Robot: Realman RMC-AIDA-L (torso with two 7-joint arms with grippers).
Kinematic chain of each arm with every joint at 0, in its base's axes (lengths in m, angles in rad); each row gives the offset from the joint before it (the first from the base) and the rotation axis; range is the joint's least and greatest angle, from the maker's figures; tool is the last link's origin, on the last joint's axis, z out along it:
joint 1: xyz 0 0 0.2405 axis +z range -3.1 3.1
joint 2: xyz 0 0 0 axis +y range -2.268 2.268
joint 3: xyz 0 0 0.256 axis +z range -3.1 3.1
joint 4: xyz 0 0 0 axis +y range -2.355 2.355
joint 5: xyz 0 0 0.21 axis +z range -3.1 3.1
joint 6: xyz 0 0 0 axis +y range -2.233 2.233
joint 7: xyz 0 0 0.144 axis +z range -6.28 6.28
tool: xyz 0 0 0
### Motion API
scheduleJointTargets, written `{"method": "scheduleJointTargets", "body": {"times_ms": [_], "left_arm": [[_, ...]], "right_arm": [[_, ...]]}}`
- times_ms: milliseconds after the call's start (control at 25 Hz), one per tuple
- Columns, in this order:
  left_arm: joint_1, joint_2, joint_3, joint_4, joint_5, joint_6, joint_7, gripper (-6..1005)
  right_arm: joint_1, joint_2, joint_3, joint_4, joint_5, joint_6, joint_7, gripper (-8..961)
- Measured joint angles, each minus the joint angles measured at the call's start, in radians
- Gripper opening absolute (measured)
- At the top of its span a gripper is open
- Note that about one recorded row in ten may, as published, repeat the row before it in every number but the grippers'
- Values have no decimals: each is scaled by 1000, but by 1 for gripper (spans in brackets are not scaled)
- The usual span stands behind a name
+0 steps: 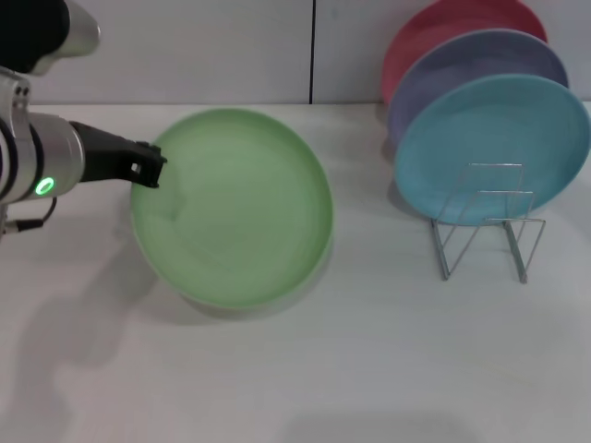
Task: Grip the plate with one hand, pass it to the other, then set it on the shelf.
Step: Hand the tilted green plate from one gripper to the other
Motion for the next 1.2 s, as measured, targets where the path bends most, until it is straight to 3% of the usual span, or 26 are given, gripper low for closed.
{"method": "scheduleJointTargets", "body": {"times_ms": [40,80,120,160,240,280,320,400,480,680,1000,1200], "left_arm": [[0,0,-4,-1,0,4,1,32],[0,0,-13,-2,0,8,6,32],[0,0,-13,-2,0,8,6,32],[0,0,-16,-3,0,10,10,32],[0,0,-19,-10,1,12,16,32],[2,0,-20,-21,1,15,22,32],[2,0,-20,-21,1,15,22,32],[4,-1,-24,-32,0,20,31,32],[2,-1,-27,-37,-3,28,37,33],[10,0,-32,-55,-5,50,51,33],[45,0,-33,-142,-9,65,63,33],[55,-1,-31,-154,-18,77,63,33]], "right_arm": [[12,-5,14,-59,-121,1,154,693],[50,-20,62,-157,-375,-45,459,676],[50,-20,62,-157,-375,-45,459,659],[75,-30,88,-183,-474,-92,587,642],[151,-66,158,-221,-696,-237,852,659],[227,-97,212,-219,-827,-374,1015,668],[227,-97,212,-219,-827,-374,1015,676],[306,-124,251,-199,-935,-492,1126,685],[365,-133,249,-190,-1016,-552,1155,686],[436,-142,222,-189,-1104,-598,1180,689],[479,-143,176,-185,-1140,-594,1172,692],[479,-120,118,-172,-1183,-522,1168,695]]}}
